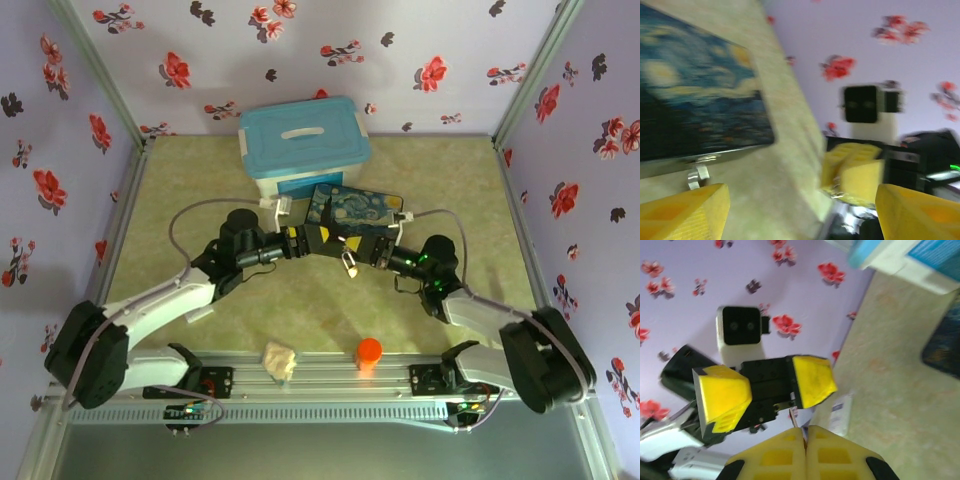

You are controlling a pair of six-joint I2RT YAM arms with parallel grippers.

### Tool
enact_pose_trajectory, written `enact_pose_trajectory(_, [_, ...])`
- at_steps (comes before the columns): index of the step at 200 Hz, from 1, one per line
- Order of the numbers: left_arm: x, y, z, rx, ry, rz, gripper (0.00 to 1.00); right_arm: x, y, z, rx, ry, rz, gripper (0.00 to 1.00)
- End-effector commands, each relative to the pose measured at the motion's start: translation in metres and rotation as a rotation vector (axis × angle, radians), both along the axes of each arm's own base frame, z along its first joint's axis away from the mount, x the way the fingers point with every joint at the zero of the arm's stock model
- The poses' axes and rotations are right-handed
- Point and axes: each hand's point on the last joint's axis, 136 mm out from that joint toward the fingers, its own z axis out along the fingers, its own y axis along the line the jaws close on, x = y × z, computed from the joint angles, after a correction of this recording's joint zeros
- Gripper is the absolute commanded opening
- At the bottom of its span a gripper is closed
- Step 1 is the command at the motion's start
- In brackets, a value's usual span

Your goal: Unlock the padlock with the key

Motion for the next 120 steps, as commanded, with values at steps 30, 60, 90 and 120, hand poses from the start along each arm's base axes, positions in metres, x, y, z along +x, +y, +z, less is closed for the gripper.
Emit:
enact_pose_trajectory(30, [-0.007, -0.003, -0.074, 0.365, 0.034, 0.108, 0.76, 0.005, -0.044, -0.057, -0.309, 0.113, -0.212, 0.0])
enact_pose_trajectory(60, [-0.013, -0.029, -0.103, 0.453, 0.008, 0.116, 0.74, -0.006, -0.059, -0.068, -0.376, 0.131, -0.253, 0.0])
enact_pose_trajectory(90, [-0.005, -0.051, -0.125, 0.461, 0.017, 0.121, 0.73, -0.015, -0.076, -0.08, -0.455, 0.153, -0.306, 0.0])
enact_pose_trajectory(120, [0.005, -0.063, -0.137, 0.519, -0.041, 0.159, 0.73, -0.021, -0.084, -0.089, -0.486, 0.169, -0.329, 0.0])
